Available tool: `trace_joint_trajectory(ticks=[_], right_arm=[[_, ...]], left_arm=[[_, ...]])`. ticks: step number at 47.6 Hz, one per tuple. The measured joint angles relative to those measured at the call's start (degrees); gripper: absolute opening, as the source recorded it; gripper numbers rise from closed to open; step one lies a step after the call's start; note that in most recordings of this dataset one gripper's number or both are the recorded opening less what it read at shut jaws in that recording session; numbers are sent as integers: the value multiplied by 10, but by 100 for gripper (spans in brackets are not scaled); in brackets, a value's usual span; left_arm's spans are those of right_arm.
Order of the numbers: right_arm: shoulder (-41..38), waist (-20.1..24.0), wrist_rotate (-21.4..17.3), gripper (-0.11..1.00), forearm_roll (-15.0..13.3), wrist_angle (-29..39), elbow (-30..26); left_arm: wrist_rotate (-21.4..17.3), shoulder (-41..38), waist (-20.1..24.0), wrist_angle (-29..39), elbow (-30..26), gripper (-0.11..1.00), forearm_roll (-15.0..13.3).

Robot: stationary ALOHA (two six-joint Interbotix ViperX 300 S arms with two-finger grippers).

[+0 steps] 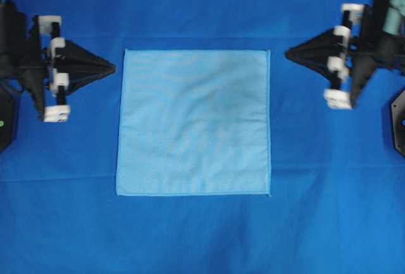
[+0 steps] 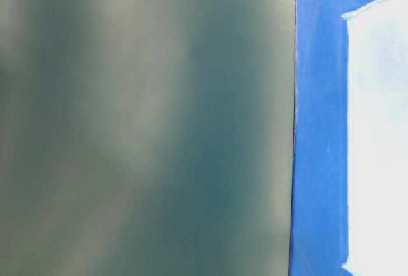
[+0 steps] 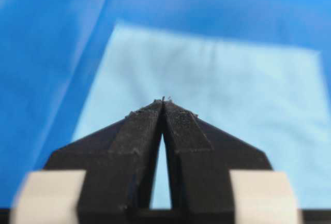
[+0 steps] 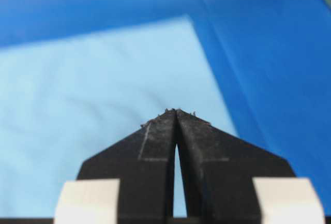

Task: Fold the light blue towel.
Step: 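Move both grippers to the towel's top corners and pinch them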

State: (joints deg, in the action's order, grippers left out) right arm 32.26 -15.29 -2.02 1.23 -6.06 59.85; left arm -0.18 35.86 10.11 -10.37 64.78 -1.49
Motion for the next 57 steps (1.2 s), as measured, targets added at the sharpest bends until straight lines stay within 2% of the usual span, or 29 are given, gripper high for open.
trace_joint_trajectory(ticks=[9,11,13,17,31,47,53,57], right_arm=[[-99,-43,4,60,-6,47,-46],[-124,-51,5,65,-12,60,-57],[-149,-58,5,62,-18,71,-67],[-189,-69,5,58,-26,80,-80],[-287,-82,5,59,-34,69,-104],[-360,-98,5,58,-34,25,-108],[-379,-100,4,56,-34,20,-115],[-383,-100,4,42,-34,21,-118]], left_arm=[[-2,-72,50,0,-1,73,0],[-5,-90,62,-4,-1,82,0],[-8,-106,71,-9,-1,85,0],[-9,-143,91,-28,2,84,0],[-14,-289,120,-121,-1,84,0],[-61,-398,157,-140,-36,83,0],[-62,-414,158,-140,-48,79,0],[-61,-414,158,-128,-53,64,0]])
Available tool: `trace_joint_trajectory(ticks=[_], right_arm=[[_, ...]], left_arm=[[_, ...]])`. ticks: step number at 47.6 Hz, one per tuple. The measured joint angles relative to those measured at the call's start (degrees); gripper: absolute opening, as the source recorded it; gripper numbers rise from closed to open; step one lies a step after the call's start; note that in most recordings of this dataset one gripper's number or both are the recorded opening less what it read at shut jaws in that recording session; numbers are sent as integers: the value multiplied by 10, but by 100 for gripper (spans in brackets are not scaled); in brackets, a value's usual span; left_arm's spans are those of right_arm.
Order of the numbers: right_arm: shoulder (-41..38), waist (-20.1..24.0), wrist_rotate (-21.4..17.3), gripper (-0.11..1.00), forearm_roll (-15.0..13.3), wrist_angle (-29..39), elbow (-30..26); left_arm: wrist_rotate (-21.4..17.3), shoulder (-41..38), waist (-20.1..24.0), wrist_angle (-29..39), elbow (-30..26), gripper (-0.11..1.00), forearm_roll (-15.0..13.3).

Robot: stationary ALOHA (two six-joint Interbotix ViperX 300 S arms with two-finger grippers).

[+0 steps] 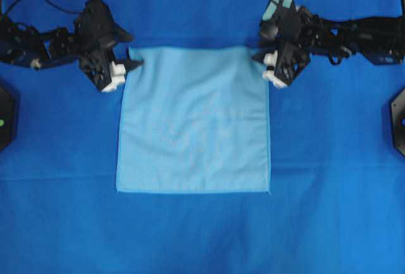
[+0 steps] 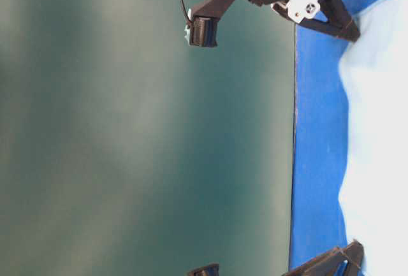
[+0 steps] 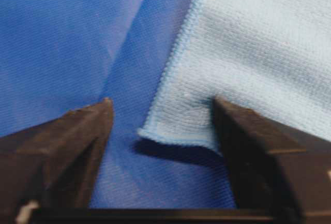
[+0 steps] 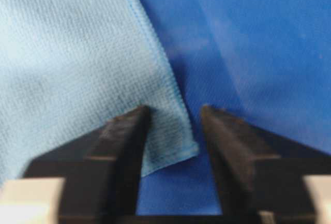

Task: Fold the light blue towel.
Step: 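Move both grippers to the towel's top corners and pinch them, then lift the top corners and fold them down toward the bottom edge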

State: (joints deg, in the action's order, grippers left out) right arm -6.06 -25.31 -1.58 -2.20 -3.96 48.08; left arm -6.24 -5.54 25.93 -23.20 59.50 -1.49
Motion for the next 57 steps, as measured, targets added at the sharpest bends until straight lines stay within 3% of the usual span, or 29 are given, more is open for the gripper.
trace_joint_trajectory(ticks=[7,13,27,38,44,57], right_arm=[[-1,3,4,3,0,1,-2],[0,3,5,3,-1,3,-3],[4,3,4,3,0,11,-2],[64,3,3,3,0,48,-1],[90,3,2,3,-1,54,4],[94,5,-4,2,0,62,5]], left_arm=[[-1,2,-11,31,-6,27,0],[-3,6,-22,47,-5,3,1],[-31,36,-25,111,-5,3,1],[-64,119,-25,190,-18,3,1],[-71,155,-22,200,-17,3,1],[-67,157,-21,204,-13,3,1]])
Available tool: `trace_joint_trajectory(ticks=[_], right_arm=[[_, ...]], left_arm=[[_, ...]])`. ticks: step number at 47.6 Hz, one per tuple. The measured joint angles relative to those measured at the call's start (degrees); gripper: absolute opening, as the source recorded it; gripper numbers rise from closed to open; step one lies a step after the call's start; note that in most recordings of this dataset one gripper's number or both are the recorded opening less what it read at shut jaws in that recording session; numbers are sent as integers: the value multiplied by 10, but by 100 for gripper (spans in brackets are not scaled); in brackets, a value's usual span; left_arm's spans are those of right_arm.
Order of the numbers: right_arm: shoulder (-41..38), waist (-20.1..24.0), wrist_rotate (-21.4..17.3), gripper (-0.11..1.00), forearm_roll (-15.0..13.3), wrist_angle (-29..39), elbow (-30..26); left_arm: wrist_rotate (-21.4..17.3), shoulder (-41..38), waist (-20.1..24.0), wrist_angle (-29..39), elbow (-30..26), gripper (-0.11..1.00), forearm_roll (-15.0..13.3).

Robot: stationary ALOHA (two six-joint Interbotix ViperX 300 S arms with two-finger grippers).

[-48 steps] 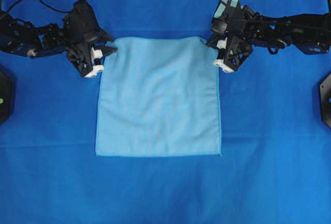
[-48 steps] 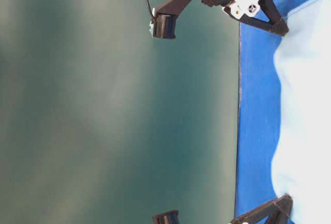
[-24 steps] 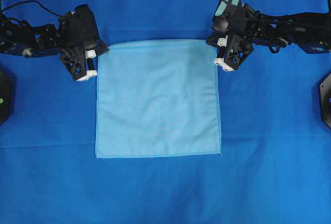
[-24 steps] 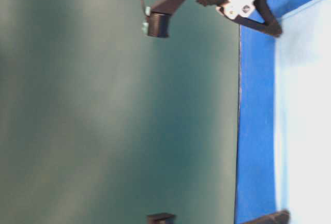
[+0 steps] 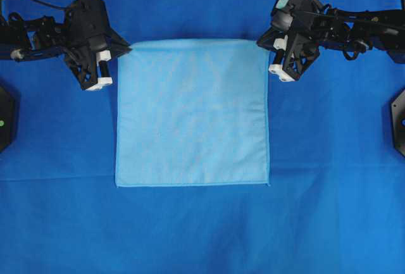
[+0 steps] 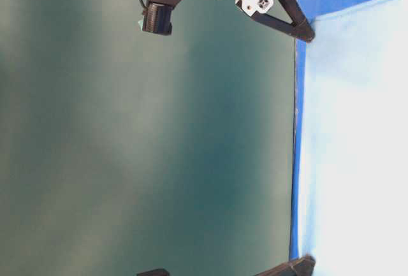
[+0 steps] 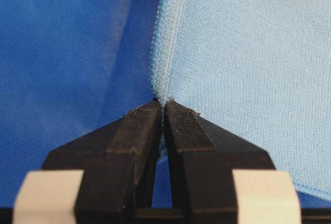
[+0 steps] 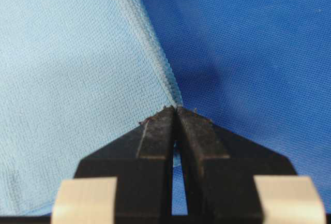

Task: Fold the light blue towel.
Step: 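Lift the top corners and fold them down toward the bottom edge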

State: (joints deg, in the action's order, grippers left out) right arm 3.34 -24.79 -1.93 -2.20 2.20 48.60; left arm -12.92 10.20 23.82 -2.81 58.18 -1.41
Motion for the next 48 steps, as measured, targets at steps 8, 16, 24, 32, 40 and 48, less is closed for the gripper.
trace_joint_trajectory(ticks=[8,16,24,32,40,48], right_arm=[[7,18,-3,3,1,25,0],[18,54,-3,3,13,51,1],[19,102,-4,3,36,62,5],[19,161,-4,3,79,62,12],[19,225,-5,3,139,59,18],[19,273,-5,3,183,44,22]], left_arm=[[26,4,-36,5,8,3,0],[44,9,-95,12,18,3,0],[45,9,-171,16,20,3,-1],[69,6,-236,25,20,3,-1],[120,-9,-292,26,20,3,-1],[158,-30,-340,25,14,3,-2]])
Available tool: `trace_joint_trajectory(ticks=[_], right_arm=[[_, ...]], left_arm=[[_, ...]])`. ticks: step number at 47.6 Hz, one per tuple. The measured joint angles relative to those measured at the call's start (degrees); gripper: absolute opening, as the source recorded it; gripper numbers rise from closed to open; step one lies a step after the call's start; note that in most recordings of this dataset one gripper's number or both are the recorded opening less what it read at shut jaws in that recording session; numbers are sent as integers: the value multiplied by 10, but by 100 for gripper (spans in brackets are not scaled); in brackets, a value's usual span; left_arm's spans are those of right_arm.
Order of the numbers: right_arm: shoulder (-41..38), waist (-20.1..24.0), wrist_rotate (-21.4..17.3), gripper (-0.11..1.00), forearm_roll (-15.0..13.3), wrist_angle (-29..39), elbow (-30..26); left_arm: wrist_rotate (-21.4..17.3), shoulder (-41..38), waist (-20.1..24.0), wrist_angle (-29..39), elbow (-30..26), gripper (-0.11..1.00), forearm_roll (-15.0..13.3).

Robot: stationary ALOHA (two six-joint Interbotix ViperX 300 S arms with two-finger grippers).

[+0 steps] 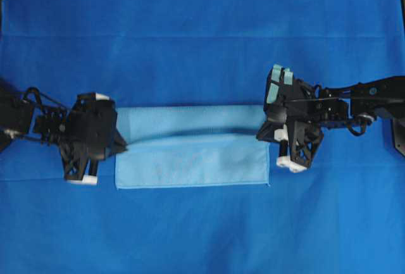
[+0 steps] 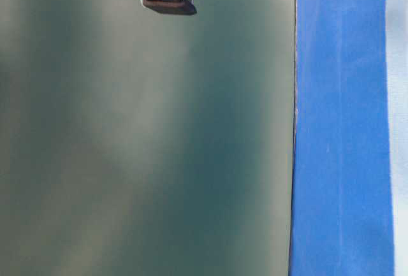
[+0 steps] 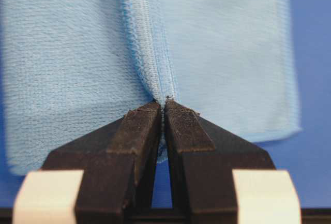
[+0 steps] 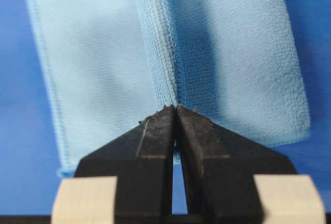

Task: Fold the light blue towel.
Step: 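Lift the top corners and fold them down toward the bottom edge, then release the folded edge and open both grippers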

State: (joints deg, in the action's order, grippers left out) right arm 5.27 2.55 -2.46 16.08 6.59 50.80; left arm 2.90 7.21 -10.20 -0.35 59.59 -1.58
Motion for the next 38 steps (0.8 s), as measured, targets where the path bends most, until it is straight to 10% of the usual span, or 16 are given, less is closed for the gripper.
trace_joint_trajectory(ticks=[38], right_arm=[[-16,59,0,3,55,-37,0]], left_arm=[[23,-30,-63,-2,-27,3,0]])
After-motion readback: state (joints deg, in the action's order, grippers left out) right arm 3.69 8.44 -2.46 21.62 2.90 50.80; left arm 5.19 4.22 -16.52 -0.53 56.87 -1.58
